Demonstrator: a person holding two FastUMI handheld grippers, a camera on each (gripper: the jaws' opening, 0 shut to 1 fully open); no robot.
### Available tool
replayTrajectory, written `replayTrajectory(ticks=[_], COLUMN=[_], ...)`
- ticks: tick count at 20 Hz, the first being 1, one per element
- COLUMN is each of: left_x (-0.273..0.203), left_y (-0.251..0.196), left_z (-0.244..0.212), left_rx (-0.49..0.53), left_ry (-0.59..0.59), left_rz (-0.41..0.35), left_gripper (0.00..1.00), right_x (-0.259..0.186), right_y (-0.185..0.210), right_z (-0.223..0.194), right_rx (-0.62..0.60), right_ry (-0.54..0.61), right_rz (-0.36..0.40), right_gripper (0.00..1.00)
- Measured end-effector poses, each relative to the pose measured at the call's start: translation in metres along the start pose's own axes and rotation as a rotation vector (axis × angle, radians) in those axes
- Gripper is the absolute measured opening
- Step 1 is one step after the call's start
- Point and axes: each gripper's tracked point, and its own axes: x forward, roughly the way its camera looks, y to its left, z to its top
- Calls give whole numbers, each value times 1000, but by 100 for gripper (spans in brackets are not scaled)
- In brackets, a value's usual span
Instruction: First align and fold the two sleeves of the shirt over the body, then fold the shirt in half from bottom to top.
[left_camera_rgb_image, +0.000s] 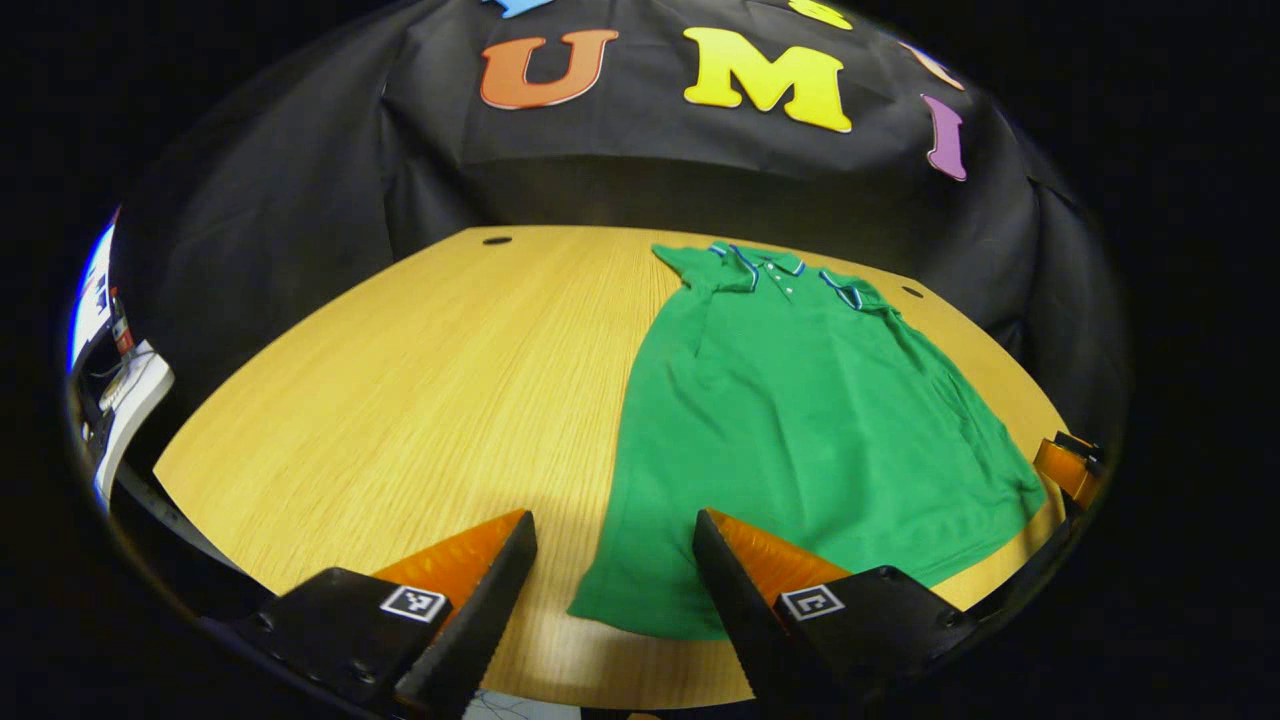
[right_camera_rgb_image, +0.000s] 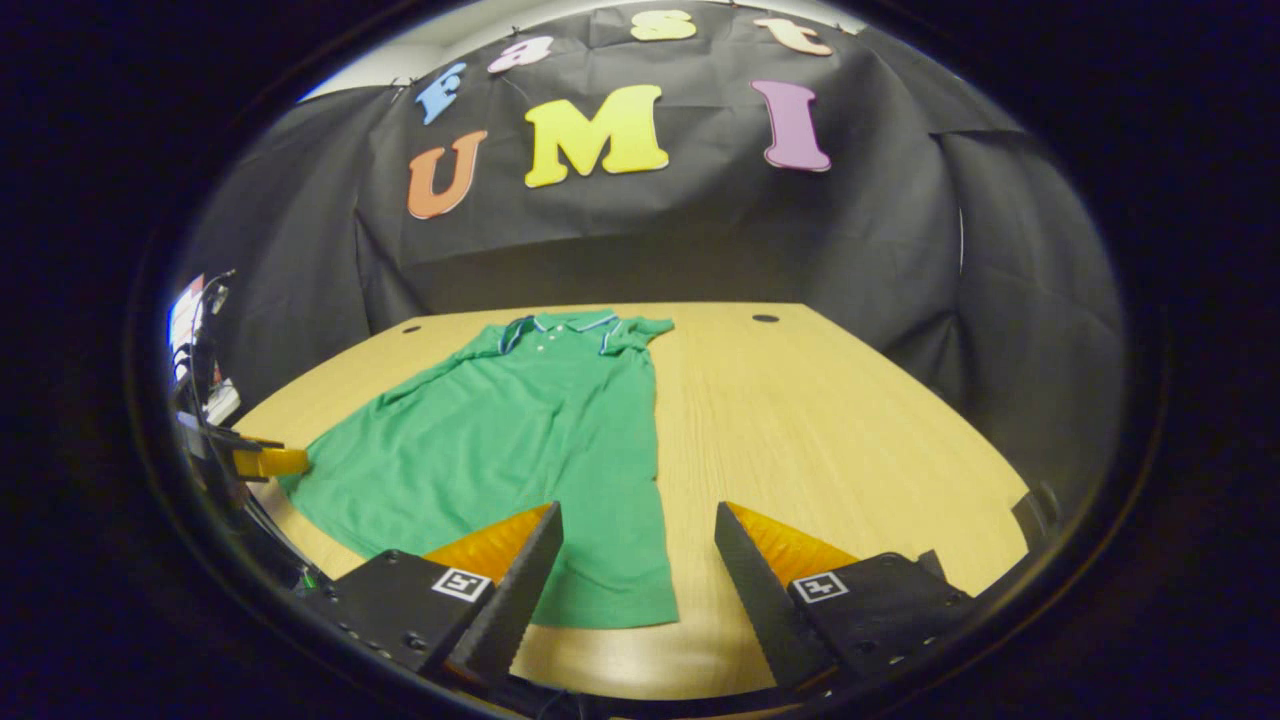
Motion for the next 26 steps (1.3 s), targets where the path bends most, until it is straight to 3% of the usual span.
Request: replayTrajectory(ticks=[7, 11, 13, 14, 15, 16, 17, 18, 24, 26], left_x=[1, 2, 6, 10, 15, 20, 25, 30, 39, 39], left_y=[-6, -9, -2, -2, -1, -3, -6, -11, -26, -27], left_z=[-6, -9, -5, -2, 2, 6, 10, 14, 49, 74], left_rx=[-11, 10, -5, -36, -67, -100, -117, -114, -126, -125], left_ry=[15, 14, 7, -2, -11, -21, -28, -30, -68, -111], left_rz=[4, -23, -16, -19, -18, -25, -32, -41, -104, -111], left_gripper=[100, 91, 80, 56, 42, 22, 11, 8, 6, 6], right_x=[3, 4, 10, 14, 17, 21, 24, 27, 41, 50], right_y=[-1, 7, 9, 12, 12, 13, 13, 14, 6, 5], right_z=[-18, -22, -19, -18, -16, -13, -12, -8, 40, 62], right_rx=[-45, -46, -31, -13, 10, 9, -1, -8, 40, 49], right_ry=[70, 77, 64, 58, 59, 66, 70, 73, 49, 43], right_rz=[-21, 13, 22, 40, 41, 39, 35, 33, 57, 72], right_gripper=[93, 84, 67, 46, 25, 4, 4, 0, 3, 0])
